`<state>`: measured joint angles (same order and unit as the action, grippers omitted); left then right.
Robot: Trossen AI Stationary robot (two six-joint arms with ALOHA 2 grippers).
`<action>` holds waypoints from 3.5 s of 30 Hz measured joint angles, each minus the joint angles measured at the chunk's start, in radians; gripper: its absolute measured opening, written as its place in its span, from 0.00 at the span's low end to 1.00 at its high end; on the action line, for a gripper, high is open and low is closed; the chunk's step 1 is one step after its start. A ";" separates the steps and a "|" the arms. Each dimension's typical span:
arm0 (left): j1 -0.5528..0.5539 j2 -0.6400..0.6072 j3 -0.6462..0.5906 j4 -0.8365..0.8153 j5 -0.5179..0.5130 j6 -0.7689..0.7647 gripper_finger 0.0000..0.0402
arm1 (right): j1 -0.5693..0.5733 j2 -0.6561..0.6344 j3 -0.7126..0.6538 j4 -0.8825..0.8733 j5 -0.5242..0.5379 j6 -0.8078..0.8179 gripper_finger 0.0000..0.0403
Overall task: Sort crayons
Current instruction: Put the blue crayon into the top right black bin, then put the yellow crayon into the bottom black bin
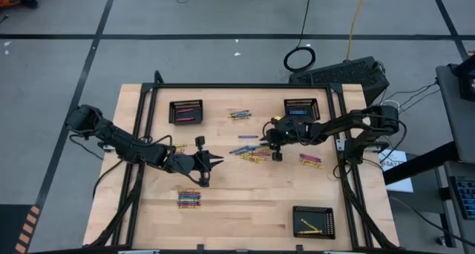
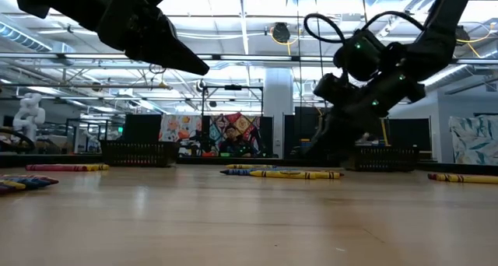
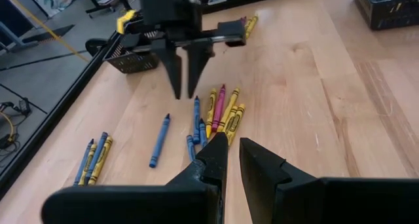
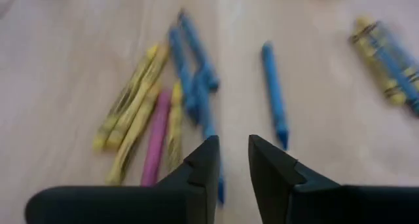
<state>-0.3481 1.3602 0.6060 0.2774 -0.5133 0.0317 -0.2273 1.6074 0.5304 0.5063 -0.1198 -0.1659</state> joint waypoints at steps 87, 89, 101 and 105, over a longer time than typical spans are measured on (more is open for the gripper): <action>0.002 0.000 0.000 0.002 0.001 -0.022 0.11 | -0.514 -0.219 0.280 -1.073 0.227 -0.486 0.03; 0.002 0.000 0.000 0.001 0.001 -0.019 0.11 | -0.515 -0.192 0.280 -1.071 0.221 -0.491 0.05; 0.002 0.000 0.000 0.007 0.001 -0.025 0.11 | -0.508 -0.307 0.280 -1.019 0.275 -0.372 0.26; 0.002 0.000 0.000 0.014 0.001 -0.026 0.11 | -0.461 -0.417 0.279 -1.006 0.136 -0.159 0.26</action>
<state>-0.3462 1.3605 0.6060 0.2917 -0.5125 0.0058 -0.6882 1.1909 0.8096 -0.4998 0.0162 -0.3248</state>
